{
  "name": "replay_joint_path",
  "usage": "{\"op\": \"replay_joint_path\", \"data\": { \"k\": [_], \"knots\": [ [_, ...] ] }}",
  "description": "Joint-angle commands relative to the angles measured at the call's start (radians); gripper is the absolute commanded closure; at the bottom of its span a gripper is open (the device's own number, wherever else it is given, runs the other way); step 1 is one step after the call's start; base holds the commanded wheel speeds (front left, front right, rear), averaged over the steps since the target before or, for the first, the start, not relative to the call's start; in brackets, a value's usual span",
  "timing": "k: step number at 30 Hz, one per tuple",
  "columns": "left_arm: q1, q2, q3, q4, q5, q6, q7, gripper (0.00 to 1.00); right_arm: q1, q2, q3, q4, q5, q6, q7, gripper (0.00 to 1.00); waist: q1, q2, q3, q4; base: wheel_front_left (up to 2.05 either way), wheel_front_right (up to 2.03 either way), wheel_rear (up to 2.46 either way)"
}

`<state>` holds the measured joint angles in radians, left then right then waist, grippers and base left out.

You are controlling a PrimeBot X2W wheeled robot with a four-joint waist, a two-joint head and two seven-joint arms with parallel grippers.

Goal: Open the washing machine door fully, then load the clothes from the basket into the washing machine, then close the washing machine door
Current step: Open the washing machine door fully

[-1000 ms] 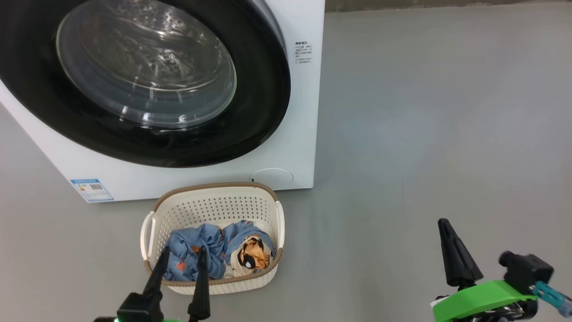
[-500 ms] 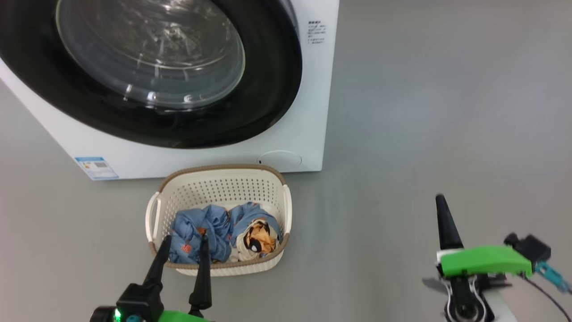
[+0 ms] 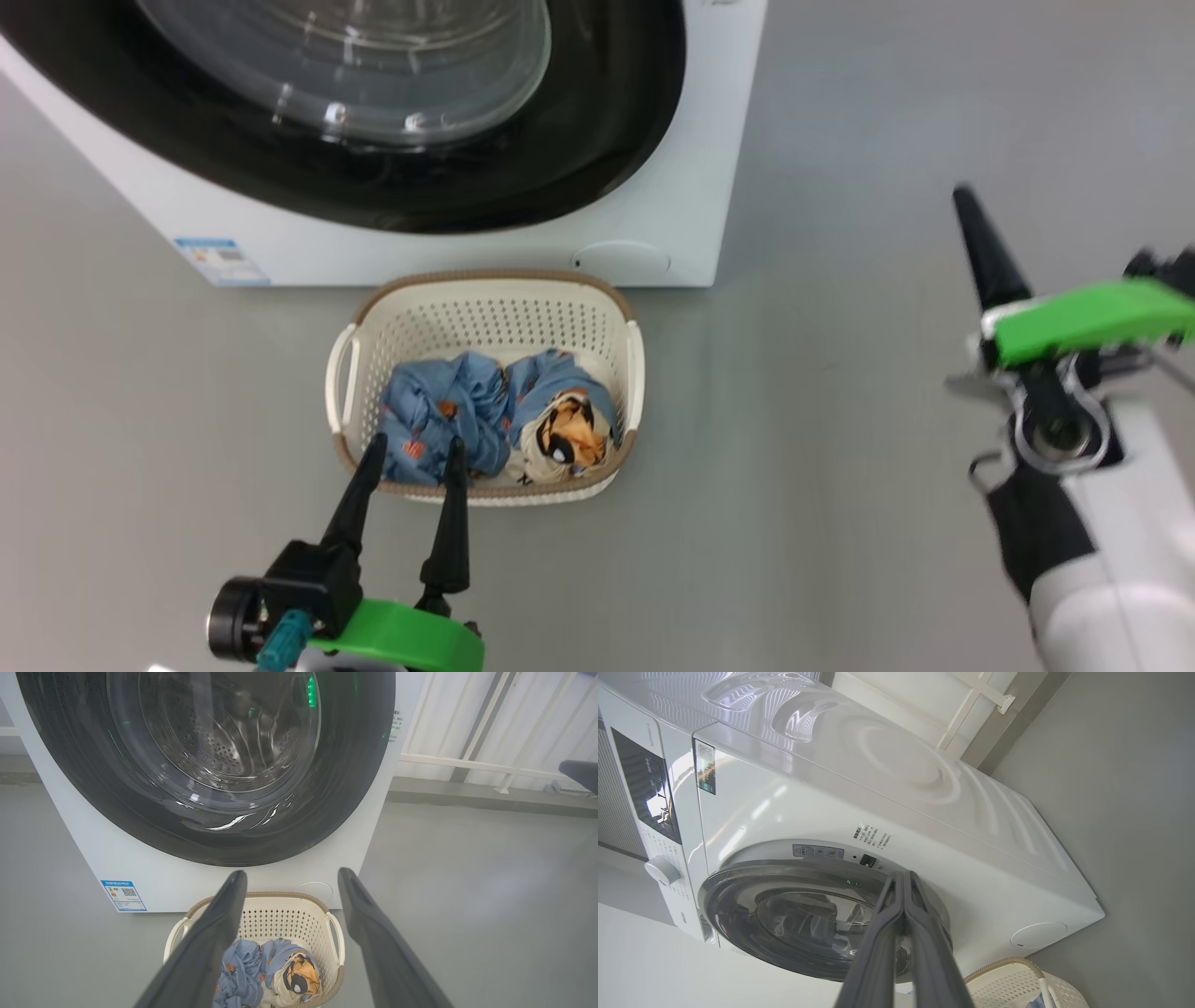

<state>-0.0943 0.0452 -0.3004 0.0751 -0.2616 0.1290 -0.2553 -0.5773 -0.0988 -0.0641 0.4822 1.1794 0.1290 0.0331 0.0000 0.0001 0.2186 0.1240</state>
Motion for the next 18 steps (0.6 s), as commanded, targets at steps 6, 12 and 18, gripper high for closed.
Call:
{"op": "replay_joint_path", "data": {
  "k": [6, 12, 18],
  "knots": [
    [-0.072, 0.005, -0.002, -0.032, -0.022, 0.012, -0.006, 0.00, -0.188, -0.018, -0.057, 0.003, -0.036, 0.002, 0.150, 1.00, 0.0000, -0.0001, 0.100, 0.065, 0.00, 0.00, 0.00],
    [-0.115, 0.005, -0.038, -0.037, -0.039, 0.021, -0.006, 0.00, -0.340, -0.032, -0.088, 0.034, -0.110, 0.002, 0.281, 1.00, 0.0000, -0.0001, 0.170, 0.100, 0.00, 0.00, 0.00],
    [-0.151, 0.005, -0.060, -0.043, -0.053, 0.028, -0.006, 0.00, -0.464, -0.016, -0.132, 0.069, -0.116, 0.002, 0.383, 1.00, 0.0000, -0.0001, 0.216, 0.124, 0.00, 0.00, 0.00]
  ]
}}
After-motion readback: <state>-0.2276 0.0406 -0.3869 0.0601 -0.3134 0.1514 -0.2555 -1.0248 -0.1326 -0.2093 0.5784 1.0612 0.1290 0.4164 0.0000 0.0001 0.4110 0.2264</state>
